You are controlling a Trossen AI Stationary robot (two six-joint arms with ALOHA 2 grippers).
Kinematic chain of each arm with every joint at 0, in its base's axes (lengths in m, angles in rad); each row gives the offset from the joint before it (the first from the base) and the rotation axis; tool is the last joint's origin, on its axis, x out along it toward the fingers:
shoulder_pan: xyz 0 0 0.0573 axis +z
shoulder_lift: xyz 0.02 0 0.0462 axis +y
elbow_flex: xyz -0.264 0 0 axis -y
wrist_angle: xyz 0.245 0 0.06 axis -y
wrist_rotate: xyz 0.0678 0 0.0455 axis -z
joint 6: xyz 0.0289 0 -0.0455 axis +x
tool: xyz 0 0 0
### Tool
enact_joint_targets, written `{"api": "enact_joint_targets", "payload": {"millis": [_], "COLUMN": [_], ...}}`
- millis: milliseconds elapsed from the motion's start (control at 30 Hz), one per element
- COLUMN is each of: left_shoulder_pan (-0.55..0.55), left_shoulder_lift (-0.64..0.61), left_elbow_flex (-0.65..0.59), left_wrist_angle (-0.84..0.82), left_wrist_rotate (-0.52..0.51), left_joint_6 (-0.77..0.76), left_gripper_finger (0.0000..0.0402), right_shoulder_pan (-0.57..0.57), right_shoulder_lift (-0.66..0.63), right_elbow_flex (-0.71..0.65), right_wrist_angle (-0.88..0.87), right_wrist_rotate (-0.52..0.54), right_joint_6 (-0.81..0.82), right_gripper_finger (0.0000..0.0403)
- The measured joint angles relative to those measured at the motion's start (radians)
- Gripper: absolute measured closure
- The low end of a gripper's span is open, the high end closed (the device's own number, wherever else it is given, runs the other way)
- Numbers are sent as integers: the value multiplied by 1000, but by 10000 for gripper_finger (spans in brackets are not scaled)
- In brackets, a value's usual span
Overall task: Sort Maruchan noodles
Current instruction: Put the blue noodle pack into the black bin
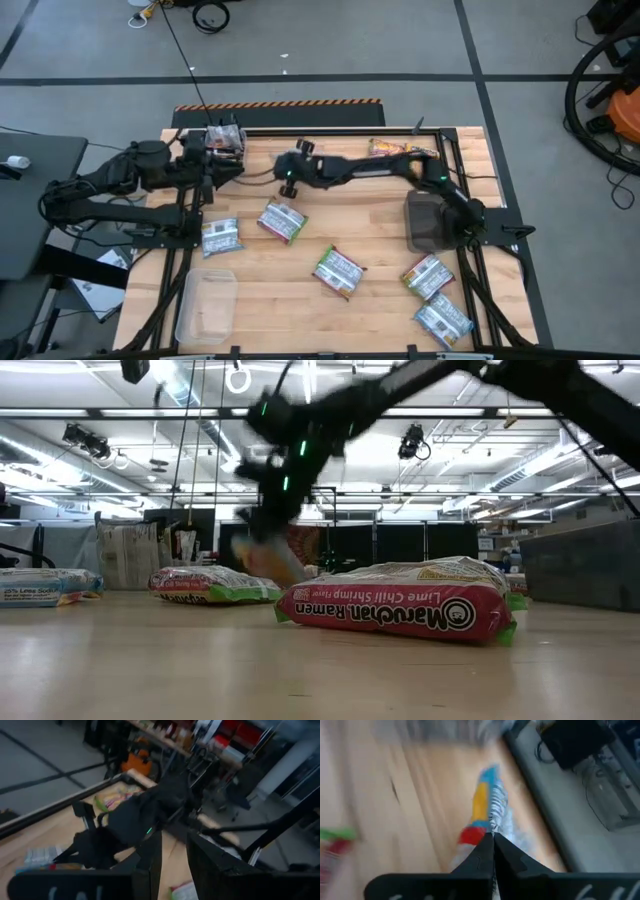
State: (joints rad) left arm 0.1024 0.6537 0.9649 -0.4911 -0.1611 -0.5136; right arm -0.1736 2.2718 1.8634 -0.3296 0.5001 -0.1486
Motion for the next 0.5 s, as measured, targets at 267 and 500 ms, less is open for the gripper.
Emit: {"api": "enact_joint_targets", "payload": {"millis": [267,500], "left_shoulder_pan": [0,-29], "left_shoulder_lift": [1,46], "left_elbow_flex": [0,0], "left_wrist_angle": [183,302], "left_wrist_rotate": [127,263], "left_joint_6": [89,128], "left_gripper_finger": [308,308], "right_shoulder_pan": [33,97], "right_shoulder_lift": [-268,-467], "right_elbow_flex": [0,-1], "right_wrist_angle": [-207,-507], "right_wrist_rotate": [-322,-366], "right_joint_6": [71,93], "right_gripper_finger": [399,400]}}
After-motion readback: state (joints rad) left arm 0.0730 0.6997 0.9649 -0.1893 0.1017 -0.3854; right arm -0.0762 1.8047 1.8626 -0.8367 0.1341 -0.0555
